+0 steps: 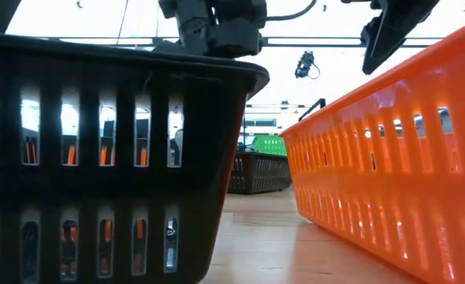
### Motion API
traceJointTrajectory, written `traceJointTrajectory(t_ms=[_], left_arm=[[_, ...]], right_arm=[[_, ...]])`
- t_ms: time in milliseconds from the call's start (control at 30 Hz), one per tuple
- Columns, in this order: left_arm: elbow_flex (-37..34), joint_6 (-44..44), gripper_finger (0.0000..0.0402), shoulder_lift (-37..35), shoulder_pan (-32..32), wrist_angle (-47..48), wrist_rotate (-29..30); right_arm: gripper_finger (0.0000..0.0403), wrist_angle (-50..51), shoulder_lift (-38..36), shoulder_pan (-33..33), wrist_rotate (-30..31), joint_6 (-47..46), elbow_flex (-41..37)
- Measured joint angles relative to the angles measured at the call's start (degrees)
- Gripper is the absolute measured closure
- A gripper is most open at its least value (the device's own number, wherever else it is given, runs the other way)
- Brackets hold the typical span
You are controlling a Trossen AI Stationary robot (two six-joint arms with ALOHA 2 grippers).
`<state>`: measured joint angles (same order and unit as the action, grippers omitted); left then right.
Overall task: Stack baskets on shelf by color
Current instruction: Put the top black bin on the shelf
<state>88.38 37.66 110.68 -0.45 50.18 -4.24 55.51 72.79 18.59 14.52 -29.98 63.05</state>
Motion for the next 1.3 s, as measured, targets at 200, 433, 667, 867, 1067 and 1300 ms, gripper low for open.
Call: traceJointTrajectory(t_ms=[200,433,667,867,1067,1300], left_arm=[[-0.04,0.51,0.0208,2.72,-0.87,-0.21,0.30],[-0.08,-1.00,0.0228,5.72,0.32,-0.10,3.14],[-0.01,-1.54,0.0306,6.89,0.29,-2.29,3.17],[0.15,-2.25,0.0389,8.27,-0.41,-3.53,3.21],[1.28,-5.23,0.0391,7.66,-2.19,-0.57,5.68],[4.61,-10.54,0.0391,2.84,-3.89,3.35,7.95]], right_arm=[[0.0149,-0.04,0.00,0.00,1.07,0.13,0.00],[0.0149,-0.53,0.02,0.00,1.07,0.13,0.02],[0.0149,-0.69,0.02,0.00,1.07,1.09,0.02],[0.0149,-0.66,0.04,0.00,1.93,1.25,0.04],[0.0149,0.14,-0.04,0.00,1.98,1.69,0.04],[0.0149,-0.57,-0.38,-0.15,6.98,2.58,0.07]])
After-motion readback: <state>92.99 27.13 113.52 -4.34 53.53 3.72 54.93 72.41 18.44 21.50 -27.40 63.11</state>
